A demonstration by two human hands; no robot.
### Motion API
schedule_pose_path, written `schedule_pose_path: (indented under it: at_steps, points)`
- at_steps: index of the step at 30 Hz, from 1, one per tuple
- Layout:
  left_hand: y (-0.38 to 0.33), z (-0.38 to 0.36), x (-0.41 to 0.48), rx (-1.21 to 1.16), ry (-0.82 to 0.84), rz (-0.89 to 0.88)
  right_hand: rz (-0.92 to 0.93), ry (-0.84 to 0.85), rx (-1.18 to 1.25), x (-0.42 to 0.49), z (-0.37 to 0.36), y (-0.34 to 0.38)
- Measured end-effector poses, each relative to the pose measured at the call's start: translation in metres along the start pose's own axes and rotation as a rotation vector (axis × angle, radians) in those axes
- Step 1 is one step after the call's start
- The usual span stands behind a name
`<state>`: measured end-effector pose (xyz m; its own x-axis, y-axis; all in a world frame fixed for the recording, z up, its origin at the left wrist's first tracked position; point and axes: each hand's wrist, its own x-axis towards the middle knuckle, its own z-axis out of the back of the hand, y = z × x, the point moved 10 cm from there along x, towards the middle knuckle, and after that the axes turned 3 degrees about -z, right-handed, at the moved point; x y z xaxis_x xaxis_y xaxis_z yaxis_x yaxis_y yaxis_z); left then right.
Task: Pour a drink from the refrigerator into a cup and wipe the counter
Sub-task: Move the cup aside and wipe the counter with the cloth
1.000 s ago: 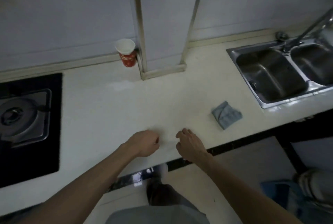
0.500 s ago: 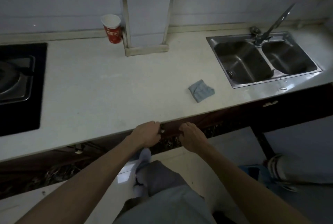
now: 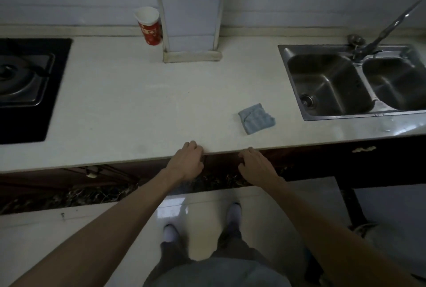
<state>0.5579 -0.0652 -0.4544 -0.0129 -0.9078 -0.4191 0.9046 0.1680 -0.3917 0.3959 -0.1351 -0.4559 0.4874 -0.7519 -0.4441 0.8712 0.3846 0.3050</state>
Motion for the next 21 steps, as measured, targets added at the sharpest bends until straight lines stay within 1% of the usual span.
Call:
schedule_pose_path:
  at_steps: [2,5,10,13,18,21]
  points:
    - [-0.006,0.000,0.012,0.014,-0.067,0.017,0.049,-0.016,-0.027,0.013,0.012,-0.011]
    - [-0.024,-0.012,0.031,0.040,-0.097,0.008,0.111,-0.073,-0.065,0.039,0.033,-0.031]
    - [-0.040,-0.052,0.049,0.023,-0.020,0.080,0.169,-0.063,-0.197,0.086,0.049,-0.054]
    - [-0.039,-0.060,0.049,0.020,-0.056,0.118,0.225,-0.062,-0.273,0.107,0.048,-0.055]
    - [-0.040,-0.045,0.058,0.050,-0.127,0.136,0.209,-0.056,-0.364,0.110,0.024,-0.068]
    - [-0.048,-0.034,0.072,0.109,-0.181,0.137,0.191,-0.095,-0.386,0.099,0.014,-0.079]
